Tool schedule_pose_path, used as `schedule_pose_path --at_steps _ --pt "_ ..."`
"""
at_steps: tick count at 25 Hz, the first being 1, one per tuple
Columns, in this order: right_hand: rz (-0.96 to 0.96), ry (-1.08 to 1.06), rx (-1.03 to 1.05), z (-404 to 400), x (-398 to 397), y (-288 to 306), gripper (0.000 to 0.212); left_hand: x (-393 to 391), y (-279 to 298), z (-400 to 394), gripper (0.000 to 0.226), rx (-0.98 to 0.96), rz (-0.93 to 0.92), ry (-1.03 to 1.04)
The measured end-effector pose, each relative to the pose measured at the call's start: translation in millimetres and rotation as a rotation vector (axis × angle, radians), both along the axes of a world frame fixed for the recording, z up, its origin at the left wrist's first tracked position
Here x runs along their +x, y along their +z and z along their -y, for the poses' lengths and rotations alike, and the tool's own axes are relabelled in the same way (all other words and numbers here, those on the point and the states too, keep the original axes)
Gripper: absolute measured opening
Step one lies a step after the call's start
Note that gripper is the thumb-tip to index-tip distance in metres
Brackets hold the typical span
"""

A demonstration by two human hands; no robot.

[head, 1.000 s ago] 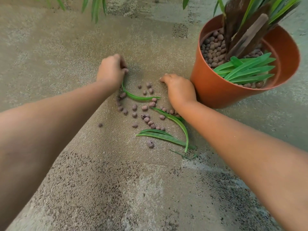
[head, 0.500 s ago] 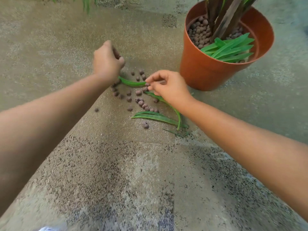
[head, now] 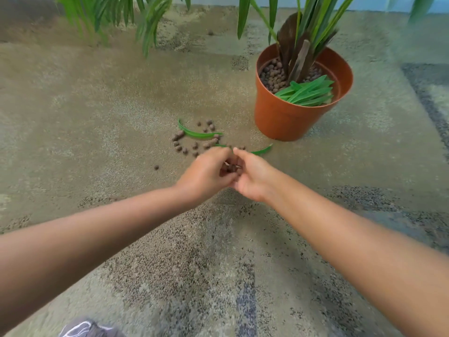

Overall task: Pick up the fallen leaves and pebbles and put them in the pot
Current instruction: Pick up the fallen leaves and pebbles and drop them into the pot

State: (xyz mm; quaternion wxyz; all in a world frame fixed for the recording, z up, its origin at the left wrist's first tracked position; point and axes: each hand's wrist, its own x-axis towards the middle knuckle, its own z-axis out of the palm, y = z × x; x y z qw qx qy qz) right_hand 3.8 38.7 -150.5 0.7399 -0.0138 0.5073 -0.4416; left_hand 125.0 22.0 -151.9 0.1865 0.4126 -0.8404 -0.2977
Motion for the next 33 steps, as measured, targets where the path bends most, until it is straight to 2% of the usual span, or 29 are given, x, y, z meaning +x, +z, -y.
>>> schedule_pose_path --at_steps 2,4,8,10,15,19,21,24,26,29,33 --pt "0.056 -0.014 0.010 -15 -10 -5 0.025 -1 -2 -5 0.018 0.002 -0.046 -0.019" --pt "0.028 -0.009 0.027 -33 -23 -12 0.024 3 -8 -5 0.014 -0.040 -0.041 0.008" --pt "-0.038 -0.027 0.083 -65 -34 -23 0.028 18 -31 0 0.021 -0.008 0.322 -0.028" --pt "-0.002 -0.060 0.072 -73 -33 -28 0.031 20 -42 -1 0.021 0.036 0.359 -0.010" --pt "0.116 -0.155 0.016 -85 -20 -38 0.035 2 -37 -10 0.015 0.056 0.245 0.091" --pt "0.131 -0.230 0.052 -87 -14 -34 0.031 -11 -23 -50 0.026 0.110 0.069 -0.126" --pt "0.174 -0.342 0.105 -86 -14 -32 0.030 -17 -23 -56 0.034 0.003 0.062 -0.180" --pt "0.197 -0.458 0.131 -91 -19 -27 0.028 -29 -29 -48 0.014 -0.127 0.058 -0.091" --pt "0.181 -0.458 0.161 -96 -21 -25 0.032 -32 -40 -39 0.011 -0.086 0.147 0.010" --pt "0.172 -0.455 0.169 -98 -21 -26 0.033 -27 -60 -27 0.017 -0.101 0.364 -0.005" --pt "0.167 -0.470 0.167 -96 -26 -27 0.033 -38 -63 -22 0.016 -0.095 0.421 0.049"
